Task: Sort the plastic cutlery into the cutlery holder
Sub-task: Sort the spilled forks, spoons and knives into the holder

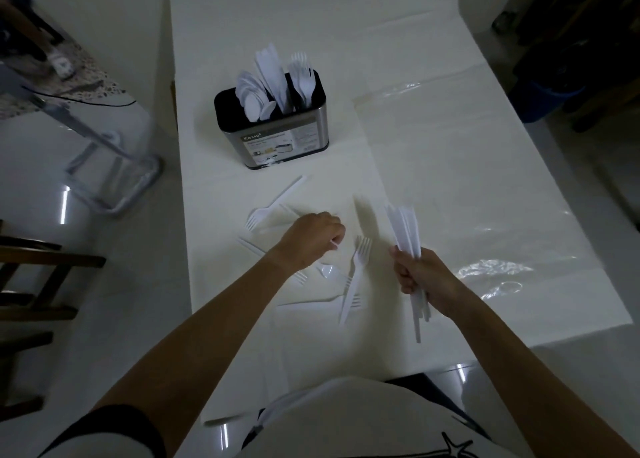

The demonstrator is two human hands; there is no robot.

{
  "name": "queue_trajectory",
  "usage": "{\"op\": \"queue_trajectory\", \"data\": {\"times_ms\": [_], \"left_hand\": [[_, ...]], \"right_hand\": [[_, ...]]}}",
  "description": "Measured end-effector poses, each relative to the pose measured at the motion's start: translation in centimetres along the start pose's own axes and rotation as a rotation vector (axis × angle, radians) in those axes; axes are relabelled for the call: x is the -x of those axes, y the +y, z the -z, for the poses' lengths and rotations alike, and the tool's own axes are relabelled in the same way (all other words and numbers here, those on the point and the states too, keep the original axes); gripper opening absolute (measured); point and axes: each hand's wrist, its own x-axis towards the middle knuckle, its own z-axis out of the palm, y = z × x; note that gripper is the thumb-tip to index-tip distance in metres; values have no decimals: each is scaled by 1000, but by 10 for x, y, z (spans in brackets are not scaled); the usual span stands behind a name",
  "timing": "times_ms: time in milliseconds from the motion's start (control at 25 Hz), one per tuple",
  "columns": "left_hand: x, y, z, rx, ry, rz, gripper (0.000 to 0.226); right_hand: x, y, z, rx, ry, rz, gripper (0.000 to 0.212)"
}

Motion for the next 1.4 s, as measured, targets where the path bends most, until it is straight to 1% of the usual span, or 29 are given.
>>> {"op": "queue_trajectory", "data": {"times_ms": [80,200,280,360,400,480,560,640,760,840,880,960,1040,1080,1200,1240,1400], "left_hand": [[-2,9,11,131,113,18,10],[-4,26,33,415,413,123,10],[-4,35,47,701,575,243,5],[-1,36,58,1041,638,377,15],[3,34,61,1166,630,425,21],[14,27,61,1275,582,485,27],[21,22,58,1285,554,514,25],[22,19,54,1236,569,533,23],[23,18,50,1148,616,524,20],[25,18,48,1242,632,501,19],[26,18,48,1313,607,497,24],[29,21,48,1428,481,482,38],[30,23,46,1453,368,436,51],[31,24,45,1455,350,420,56],[30,18,46,1463,388,401,66],[29,16,47,1457,374,397,71],[29,13,56,1455,215,410,86]], "right_hand": [[-2,-2,-1,-26,-1,32,19],[-3,-10,-2,-7,13,153,17],[-3,-19,-6,-31,-10,195,16],[-6,-29,-15,-60,-47,201,17],[-7,-33,-21,-59,-69,199,18],[-6,-40,-35,-40,-141,167,22],[-2,-44,-51,-50,-272,98,26],[3,-44,-67,-77,-364,25,26],[6,-38,-79,-173,-438,-59,23],[7,-35,-79,-183,-470,-102,21],[8,-34,-79,-157,-477,-119,22],[9,-34,-78,-78,-476,-134,29],[9,-37,-78,-19,-447,-146,35],[9,-39,-78,11,-424,-159,36],[8,-43,-77,112,-382,-179,40],[7,-44,-78,139,-379,-181,40],[4,-50,-78,175,-378,-211,37]]}}
